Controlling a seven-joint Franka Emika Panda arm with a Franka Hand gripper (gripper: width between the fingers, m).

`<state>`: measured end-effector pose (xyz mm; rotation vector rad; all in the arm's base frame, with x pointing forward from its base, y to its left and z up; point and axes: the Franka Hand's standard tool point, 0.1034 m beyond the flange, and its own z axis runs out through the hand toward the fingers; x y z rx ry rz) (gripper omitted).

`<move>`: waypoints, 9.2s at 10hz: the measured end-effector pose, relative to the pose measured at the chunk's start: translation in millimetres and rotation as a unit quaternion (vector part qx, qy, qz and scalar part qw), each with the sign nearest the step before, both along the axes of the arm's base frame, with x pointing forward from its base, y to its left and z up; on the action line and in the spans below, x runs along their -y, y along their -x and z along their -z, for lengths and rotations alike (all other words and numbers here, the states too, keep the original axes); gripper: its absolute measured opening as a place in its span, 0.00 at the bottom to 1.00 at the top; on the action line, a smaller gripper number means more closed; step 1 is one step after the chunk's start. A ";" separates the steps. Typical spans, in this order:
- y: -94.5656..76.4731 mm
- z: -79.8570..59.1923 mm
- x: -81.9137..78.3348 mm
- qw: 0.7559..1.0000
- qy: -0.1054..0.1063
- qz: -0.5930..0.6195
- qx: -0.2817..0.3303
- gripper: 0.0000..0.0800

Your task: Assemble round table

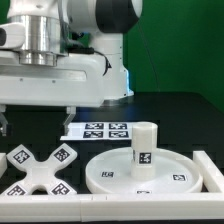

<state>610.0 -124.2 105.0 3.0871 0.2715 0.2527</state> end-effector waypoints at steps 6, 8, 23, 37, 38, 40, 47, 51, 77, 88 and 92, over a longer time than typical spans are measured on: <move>-12.0 -4.5 -28.6 0.974 -0.040 0.023 -0.222 0.81; -14.0 -1.3 -27.8 0.967 -0.041 0.023 -0.249 0.81; -11.9 52.3 6.0 0.956 0.003 0.078 -0.283 0.81; 3.9 79.7 4.6 0.951 0.005 0.078 -0.298 0.81; 3.7 79.4 4.8 0.951 0.005 0.078 -0.298 0.81; 3.8 79.5 4.8 0.951 0.005 0.078 -0.298 0.65; 3.8 33.3 -7.1 0.949 -0.005 0.084 -0.305 0.56; 14.5 -10.6 -34.5 0.946 -0.017 0.101 -0.307 0.56; 46.2 -19.5 -163.9 0.993 -0.018 0.109 -0.043 0.56; 49.9 0.9 -163.4 0.991 -0.013 0.121 -0.055 0.56; 48.2 2.1 -164.3 0.933 -0.054 0.353 -0.042 0.56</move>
Offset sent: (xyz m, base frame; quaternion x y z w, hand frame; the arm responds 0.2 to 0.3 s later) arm 0.0000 0.0000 0.0000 0.0000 -0.1938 0.0000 0.9810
